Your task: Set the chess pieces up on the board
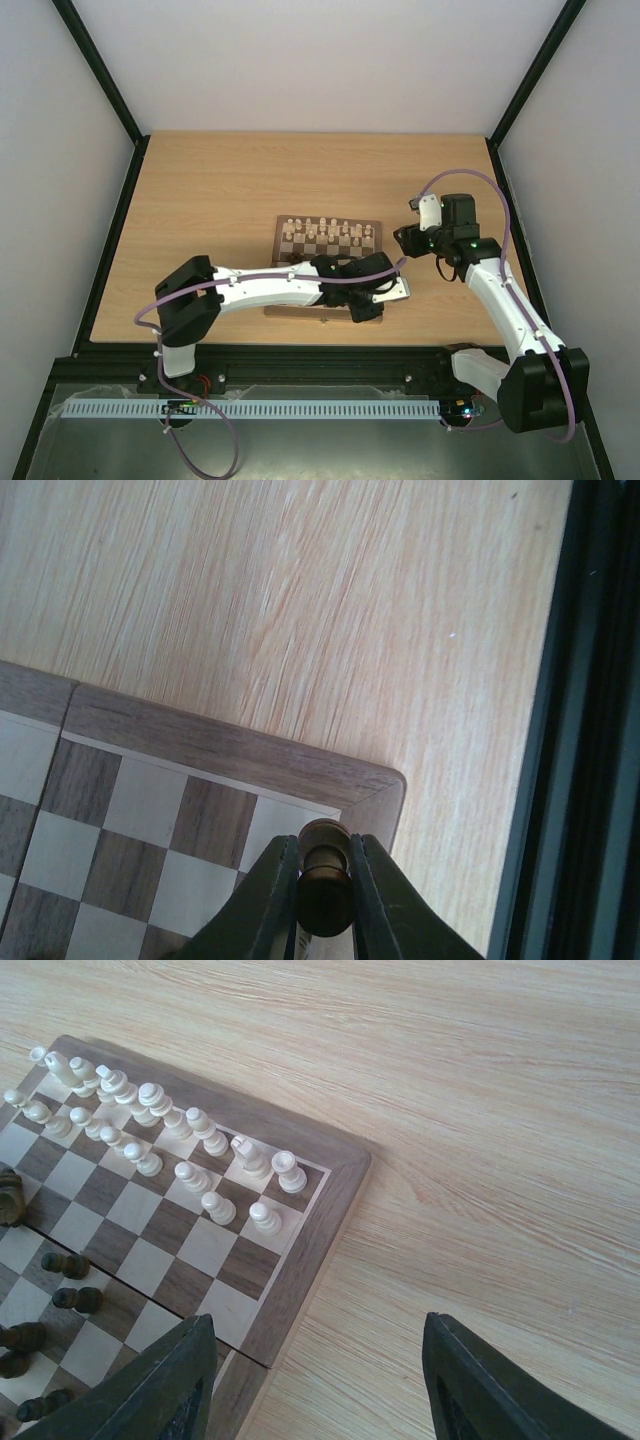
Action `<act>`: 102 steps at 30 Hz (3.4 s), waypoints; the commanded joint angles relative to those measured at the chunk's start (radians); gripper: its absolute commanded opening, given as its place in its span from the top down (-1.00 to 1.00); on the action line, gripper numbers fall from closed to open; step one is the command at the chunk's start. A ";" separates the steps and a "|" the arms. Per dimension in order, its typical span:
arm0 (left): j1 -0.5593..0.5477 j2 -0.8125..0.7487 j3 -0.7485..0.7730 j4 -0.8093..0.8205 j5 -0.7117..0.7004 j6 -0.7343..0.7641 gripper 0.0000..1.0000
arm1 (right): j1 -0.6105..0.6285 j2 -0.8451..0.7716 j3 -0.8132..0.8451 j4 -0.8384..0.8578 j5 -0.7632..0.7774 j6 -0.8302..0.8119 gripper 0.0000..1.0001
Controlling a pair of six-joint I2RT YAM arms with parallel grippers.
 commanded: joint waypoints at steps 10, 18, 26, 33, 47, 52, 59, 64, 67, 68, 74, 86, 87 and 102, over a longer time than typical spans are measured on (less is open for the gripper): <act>0.008 0.099 0.069 -0.094 -0.059 -0.027 0.65 | -0.003 -0.021 -0.015 -0.008 -0.010 -0.022 -0.16; 0.038 0.099 0.056 -0.063 -0.013 -0.039 0.65 | -0.003 -0.014 -0.017 -0.017 -0.041 -0.032 -0.15; 0.053 0.111 0.054 -0.056 0.004 -0.044 0.64 | -0.002 -0.016 -0.018 -0.022 -0.047 -0.038 -0.16; 0.063 0.125 0.055 -0.057 0.004 -0.051 0.60 | -0.002 -0.018 -0.021 -0.028 -0.058 -0.041 -0.16; 0.053 -0.013 0.002 -0.032 -0.025 -0.072 0.09 | -0.002 -0.020 -0.020 -0.034 -0.072 -0.044 -0.15; 0.027 -0.136 -0.104 -0.012 -0.024 -0.105 0.26 | -0.003 -0.019 -0.020 -0.033 -0.074 -0.045 -0.16; -0.008 -0.117 -0.185 -0.019 0.039 -0.133 0.96 | -0.002 -0.017 -0.020 -0.031 -0.072 -0.047 -0.15; -0.011 -0.078 -0.179 0.007 0.026 -0.140 0.96 | -0.002 -0.019 -0.022 -0.033 -0.068 -0.047 -0.16; -0.010 -0.055 -0.164 0.006 0.000 -0.141 0.96 | -0.003 -0.018 -0.022 -0.031 -0.068 -0.047 -0.16; -0.009 -0.047 -0.161 0.004 -0.009 -0.140 0.96 | -0.003 -0.016 -0.022 -0.032 -0.068 -0.046 -0.15; 0.008 -0.019 -0.151 0.003 -0.028 -0.149 0.95 | -0.003 -0.016 -0.022 -0.033 -0.070 -0.050 -0.15; 0.044 -0.013 -0.150 0.034 -0.023 -0.153 0.96 | -0.002 -0.007 -0.020 -0.036 -0.077 -0.056 -0.16; 0.045 -0.012 -0.150 0.036 -0.023 -0.154 0.96 | -0.002 -0.007 -0.020 -0.037 -0.077 -0.056 -0.16; 0.050 -0.215 -0.174 -0.066 0.080 -0.156 0.92 | -0.002 0.002 -0.019 -0.041 -0.097 -0.063 -0.16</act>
